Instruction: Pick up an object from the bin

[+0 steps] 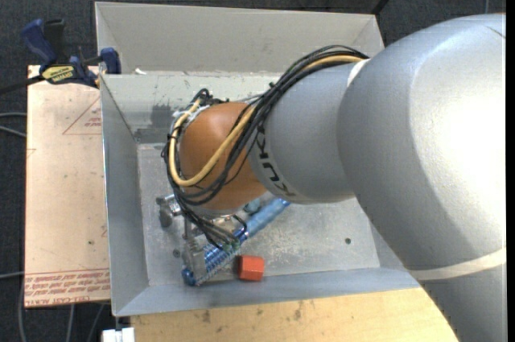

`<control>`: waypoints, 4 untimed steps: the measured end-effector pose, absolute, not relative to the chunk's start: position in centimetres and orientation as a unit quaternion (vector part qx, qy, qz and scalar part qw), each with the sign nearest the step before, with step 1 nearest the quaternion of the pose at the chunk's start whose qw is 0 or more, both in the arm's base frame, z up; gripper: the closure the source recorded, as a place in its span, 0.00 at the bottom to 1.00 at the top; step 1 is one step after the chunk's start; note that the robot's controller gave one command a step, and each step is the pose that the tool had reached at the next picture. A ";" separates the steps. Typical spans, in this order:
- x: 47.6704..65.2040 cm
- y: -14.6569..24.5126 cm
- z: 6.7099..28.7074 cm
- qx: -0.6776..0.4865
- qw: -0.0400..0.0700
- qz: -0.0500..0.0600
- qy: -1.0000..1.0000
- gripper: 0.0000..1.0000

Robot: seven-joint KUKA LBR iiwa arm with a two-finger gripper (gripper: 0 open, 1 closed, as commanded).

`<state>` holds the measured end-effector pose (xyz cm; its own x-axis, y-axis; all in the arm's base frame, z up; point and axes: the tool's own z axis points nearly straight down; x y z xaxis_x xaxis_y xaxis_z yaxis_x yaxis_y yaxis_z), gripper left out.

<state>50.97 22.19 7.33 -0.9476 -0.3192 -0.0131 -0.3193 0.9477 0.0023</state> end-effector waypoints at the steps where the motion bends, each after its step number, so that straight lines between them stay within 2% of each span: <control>1: 49.5 16.3 10.1 -0.334 0.001 0.000 0.943 0.00; 2: 51.4 9.8 10.0 -0.398 0.001 -0.001 0.917 0.00; 3: 51.7 7.0 7.1 -0.374 0.000 0.001 0.927 0.00; 4: 51.8 7.1 7.3 -0.373 0.001 0.002 0.928 0.00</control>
Offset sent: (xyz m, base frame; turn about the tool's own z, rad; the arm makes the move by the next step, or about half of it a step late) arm -0.0154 -0.0583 0.0267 -0.3593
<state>51.81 7.12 7.25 -0.7224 -0.6915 -0.0030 -0.6915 0.7223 0.0026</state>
